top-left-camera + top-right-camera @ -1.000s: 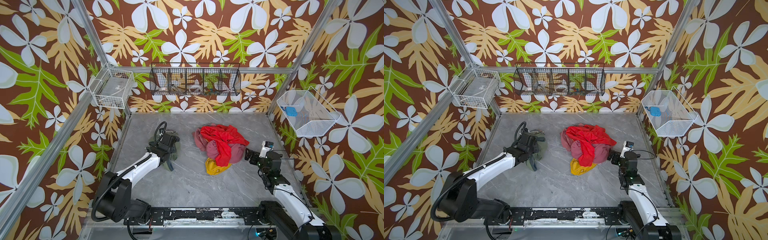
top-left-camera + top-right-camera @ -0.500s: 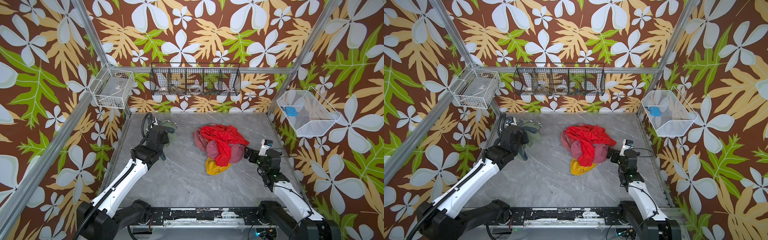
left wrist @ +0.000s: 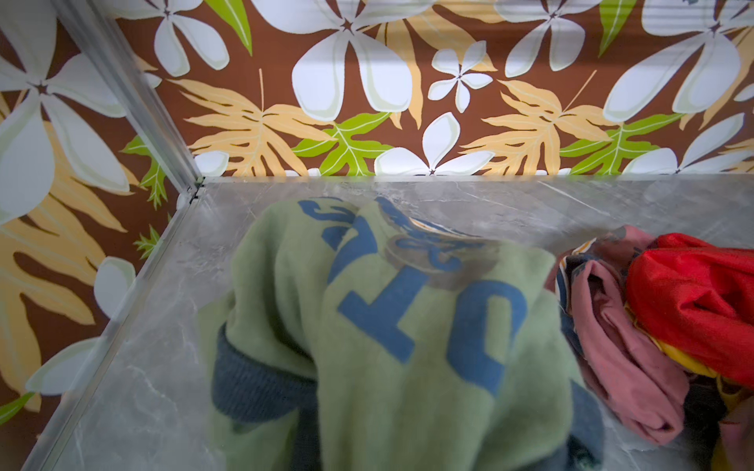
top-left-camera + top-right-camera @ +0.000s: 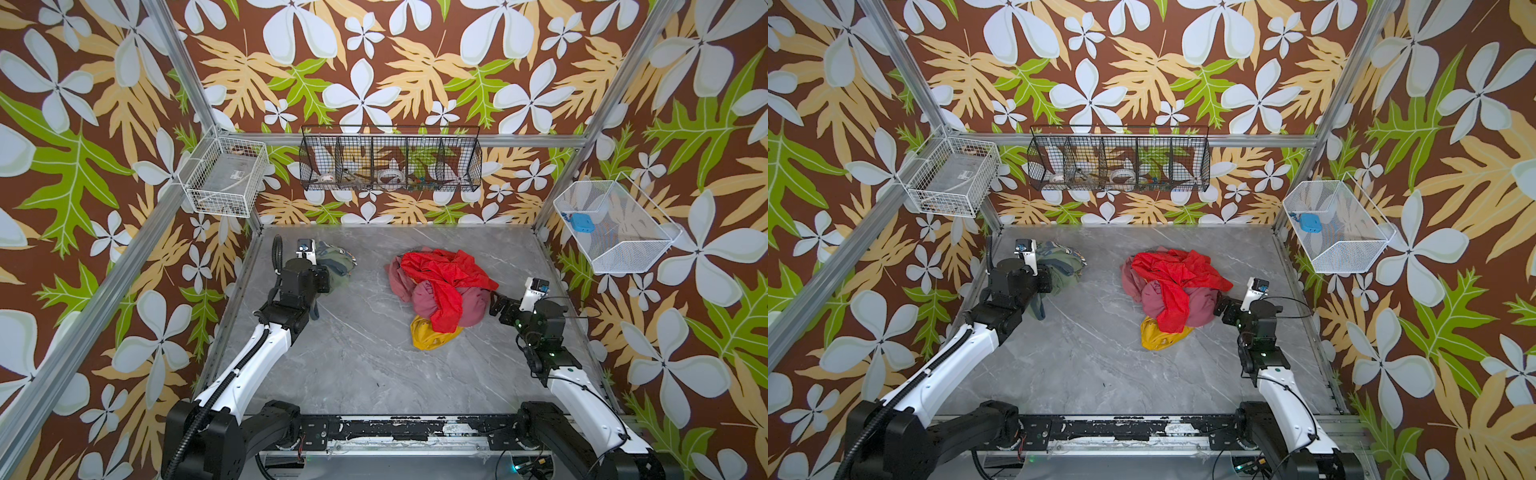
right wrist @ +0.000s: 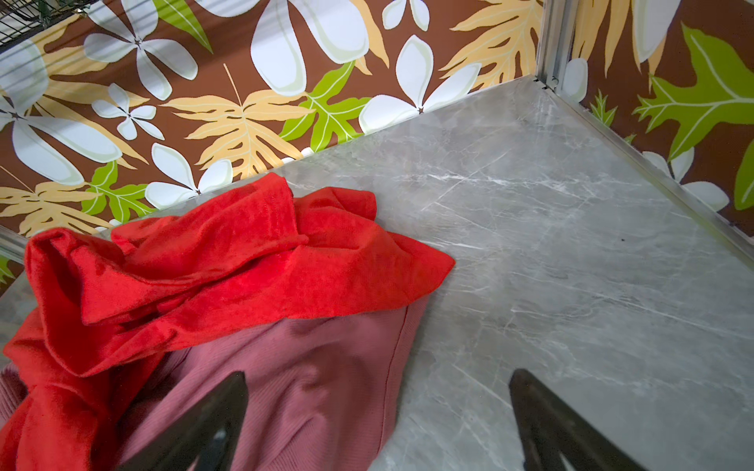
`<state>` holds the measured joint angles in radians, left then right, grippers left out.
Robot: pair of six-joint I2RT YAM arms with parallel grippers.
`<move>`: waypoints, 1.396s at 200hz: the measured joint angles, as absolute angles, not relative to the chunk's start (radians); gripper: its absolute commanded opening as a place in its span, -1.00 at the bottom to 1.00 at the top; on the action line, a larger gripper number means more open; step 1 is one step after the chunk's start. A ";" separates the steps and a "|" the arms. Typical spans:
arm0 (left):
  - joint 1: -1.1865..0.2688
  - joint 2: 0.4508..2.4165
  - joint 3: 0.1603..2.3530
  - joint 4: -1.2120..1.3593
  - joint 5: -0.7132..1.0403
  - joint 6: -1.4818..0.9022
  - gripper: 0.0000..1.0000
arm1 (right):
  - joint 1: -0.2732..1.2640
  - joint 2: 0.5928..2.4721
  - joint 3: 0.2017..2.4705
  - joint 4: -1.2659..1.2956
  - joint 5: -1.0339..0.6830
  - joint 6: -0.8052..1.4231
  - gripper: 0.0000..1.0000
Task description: Pick out a specific cloth from the pile
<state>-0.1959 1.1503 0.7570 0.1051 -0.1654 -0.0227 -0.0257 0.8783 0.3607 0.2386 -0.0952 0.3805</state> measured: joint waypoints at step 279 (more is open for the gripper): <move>-0.158 1.778 1.021 0.187 -0.213 0.271 0.39 | -0.026 0.802 0.382 0.135 -0.018 0.319 1.00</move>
